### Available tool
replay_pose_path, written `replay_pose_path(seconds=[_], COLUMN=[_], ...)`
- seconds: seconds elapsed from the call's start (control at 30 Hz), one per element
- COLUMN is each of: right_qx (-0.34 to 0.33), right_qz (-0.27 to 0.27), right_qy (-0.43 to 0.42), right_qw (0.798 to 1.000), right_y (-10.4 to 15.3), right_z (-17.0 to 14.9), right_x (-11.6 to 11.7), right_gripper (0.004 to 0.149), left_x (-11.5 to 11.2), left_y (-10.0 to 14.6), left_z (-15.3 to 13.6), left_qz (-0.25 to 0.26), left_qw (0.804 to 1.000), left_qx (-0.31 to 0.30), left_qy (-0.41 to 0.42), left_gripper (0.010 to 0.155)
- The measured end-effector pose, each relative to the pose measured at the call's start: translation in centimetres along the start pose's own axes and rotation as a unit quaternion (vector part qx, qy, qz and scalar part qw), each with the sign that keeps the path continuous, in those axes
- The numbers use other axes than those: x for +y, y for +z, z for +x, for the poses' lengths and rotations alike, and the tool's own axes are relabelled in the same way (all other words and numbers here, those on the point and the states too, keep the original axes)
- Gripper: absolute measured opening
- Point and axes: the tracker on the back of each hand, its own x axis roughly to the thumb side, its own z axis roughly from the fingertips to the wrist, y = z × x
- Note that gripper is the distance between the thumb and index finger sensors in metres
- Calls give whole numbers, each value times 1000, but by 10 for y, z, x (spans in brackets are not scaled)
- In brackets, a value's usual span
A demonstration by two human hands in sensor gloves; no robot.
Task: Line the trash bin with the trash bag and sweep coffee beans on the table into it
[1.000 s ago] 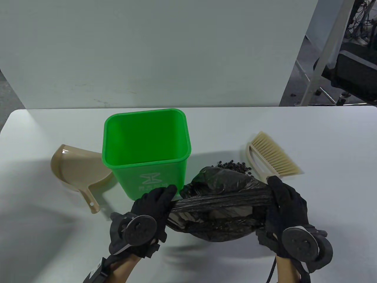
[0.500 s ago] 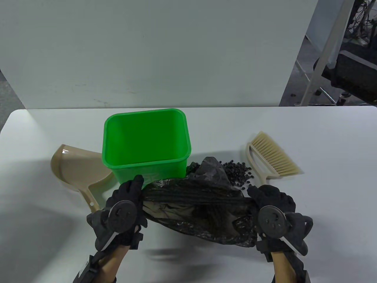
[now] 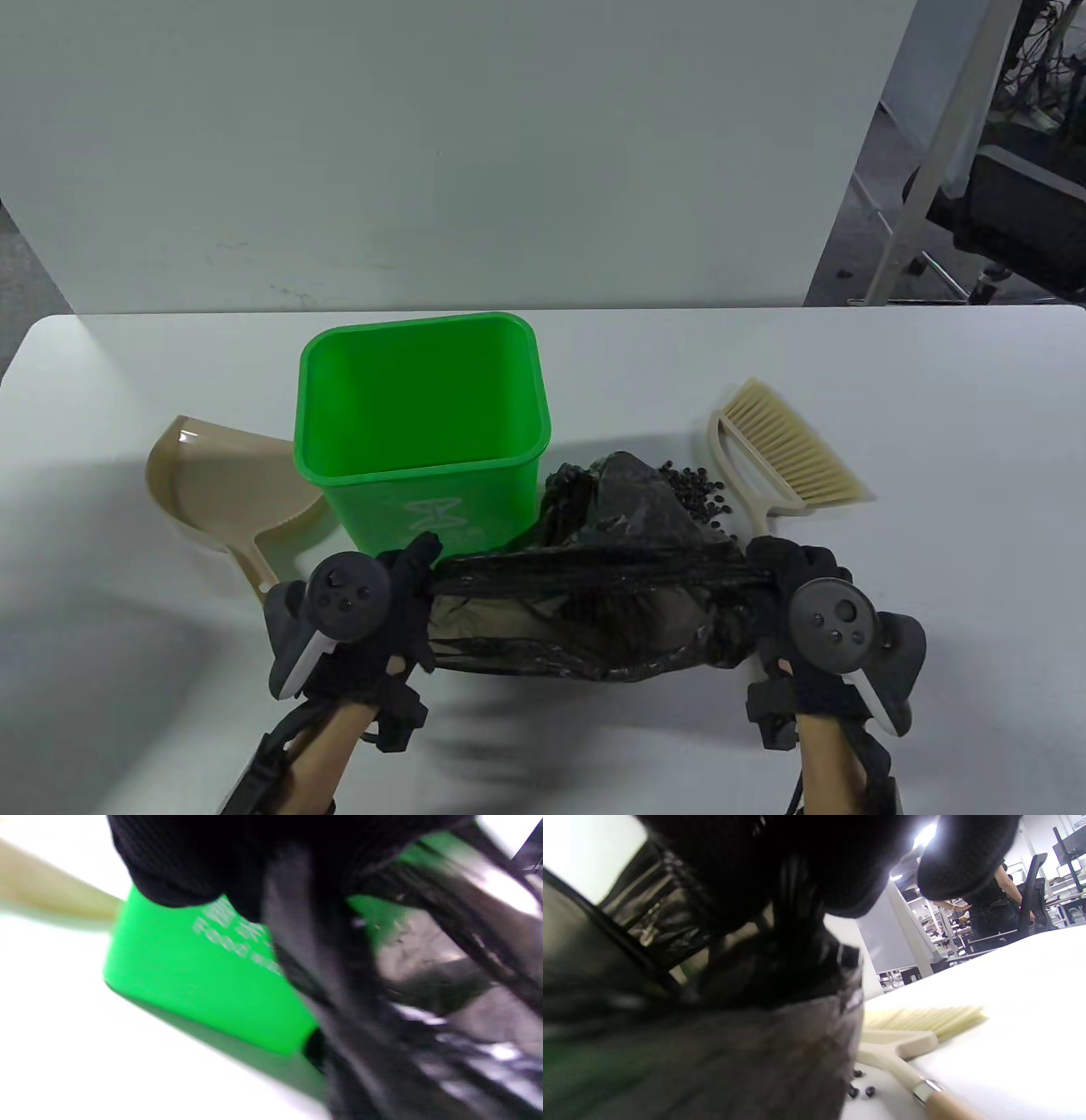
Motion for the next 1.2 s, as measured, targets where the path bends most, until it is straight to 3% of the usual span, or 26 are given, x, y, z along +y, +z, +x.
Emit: replay_pose_path(seconds=[0.1,0.17,0.27,0.4,0.5,0.63,0.7,0.77,0.83,0.93,1.03,1.13,1.2], right_qx=[6,21,45,45,48,43,26,23,14,6,-16,-65,-112], right_qz=[-7,-44,-98,-127,-141,-128,-112,-76,0,24,-7,-85,-138], right_qy=[23,13,-6,36,27,-23,-89,-184,-305,-363,-346,-344,-337], right_qw=[1000,999,994,990,988,991,989,980,952,932,938,933,925], right_y=[0,2,8,11,12,13,13,14,10,2,-6,-10,1], right_z=[2,2,-3,4,3,0,0,3,8,23,42,70,94], right_x=[4,1,-9,-9,-11,-10,-12,-13,-10,-12,-36,-87,-129], right_gripper=[34,29,34,35,35,39,42,45,46,48,51,52,53], left_x=[-10,-12,-6,-5,-6,-12,-13,-16,-21,-27,-14,20,52], left_y=[1,4,9,10,4,0,-1,-1,-3,-15,-27,-31,-22], left_z=[7,12,12,11,2,-9,-7,5,21,55,97,151,192], left_qz=[-3,30,108,139,101,10,3,-11,-53,-120,-134,-103,-57], left_qw=[1000,999,993,985,985,998,994,987,976,956,946,948,939], left_qx=[-14,-15,-2,26,60,52,24,-10,-32,-49,-80,-141,-205], left_qy=[5,-27,-52,-102,-130,41,104,161,207,265,286,266,269], left_gripper=[71,64,47,51,54,51,50,50,51,54,57,58,58])
